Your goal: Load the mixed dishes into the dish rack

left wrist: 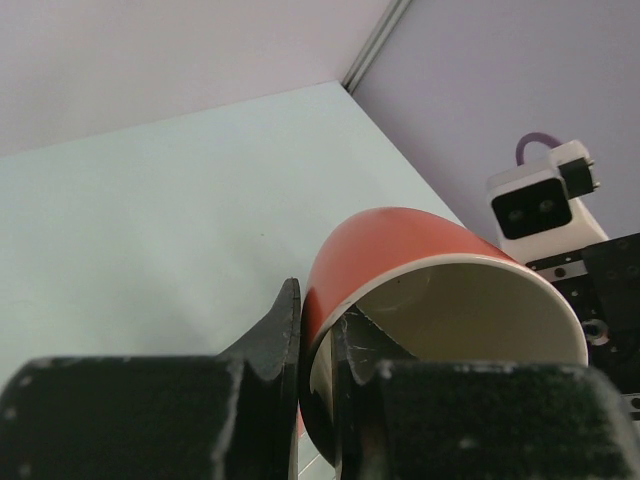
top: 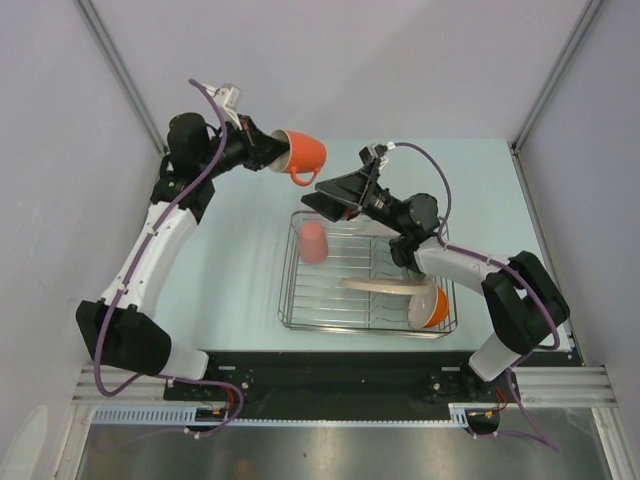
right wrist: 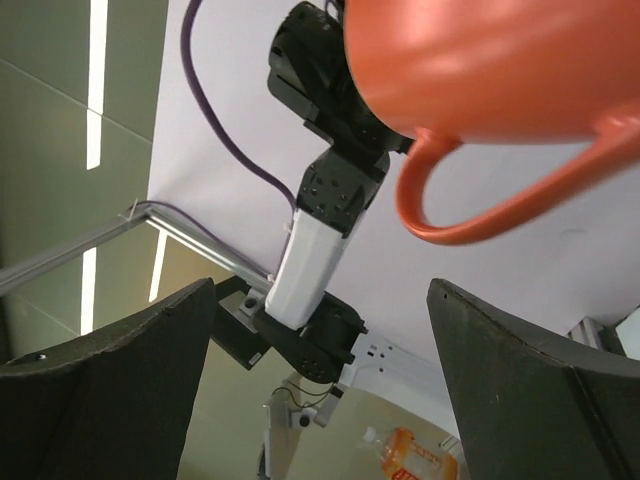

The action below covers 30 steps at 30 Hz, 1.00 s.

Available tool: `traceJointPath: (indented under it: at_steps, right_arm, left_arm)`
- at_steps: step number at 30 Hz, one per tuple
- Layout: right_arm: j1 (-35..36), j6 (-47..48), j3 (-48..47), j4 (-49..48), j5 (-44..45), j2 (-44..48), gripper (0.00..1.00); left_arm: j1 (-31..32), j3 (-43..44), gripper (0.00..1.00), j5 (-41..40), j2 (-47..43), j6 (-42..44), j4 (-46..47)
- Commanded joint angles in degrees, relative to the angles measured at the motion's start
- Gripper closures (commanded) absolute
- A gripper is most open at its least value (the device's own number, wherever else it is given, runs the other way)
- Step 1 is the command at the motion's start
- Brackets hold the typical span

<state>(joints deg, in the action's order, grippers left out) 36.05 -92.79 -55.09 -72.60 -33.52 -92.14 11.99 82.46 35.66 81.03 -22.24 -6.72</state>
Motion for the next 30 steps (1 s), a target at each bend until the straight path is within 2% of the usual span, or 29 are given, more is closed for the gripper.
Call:
traceJointPath:
  at_steps: [1, 4, 9, 14, 22, 30]
  right_arm:
    - [0.16, -2.99, -3.17, -11.25, 2.41, -1.37, 0.10]
    - [0.24, -7.12, -3.53, -14.32, 3.63, -5.05, 0.10]
    - [0.68, -8.54, -3.79, -15.38, 4.86, -7.18, 0.09]
    - [0.77, -9.77, -4.32, -16.96, 8.02, -9.28, 0.14]
    - [2.44, -15.39, -12.92, -18.63, 11.02, -15.52, 0.18]
    - [3.41, -20.58, -17.42, -18.98, 10.84, -19.83, 0.32]
  left_arm:
    - [0.05, -0.80, 1.00, -1.29, -4.39, -1.40, 6.46]
    - [0.14, -0.72, 1.00, -1.56, -4.74, -2.28, 6.55]
    - [0.14, -0.19, 1.00, -1.91, -4.66, -2.20, 6.54]
    - [0.14, -0.45, 1.00, -1.73, -5.09, -2.54, 6.46]
    - [0.49, -2.73, 1.00, -2.17, -5.62, -2.11, 8.22]
    - [0.75, -4.23, 1.00, -1.91, -6.06, -1.32, 7.86]
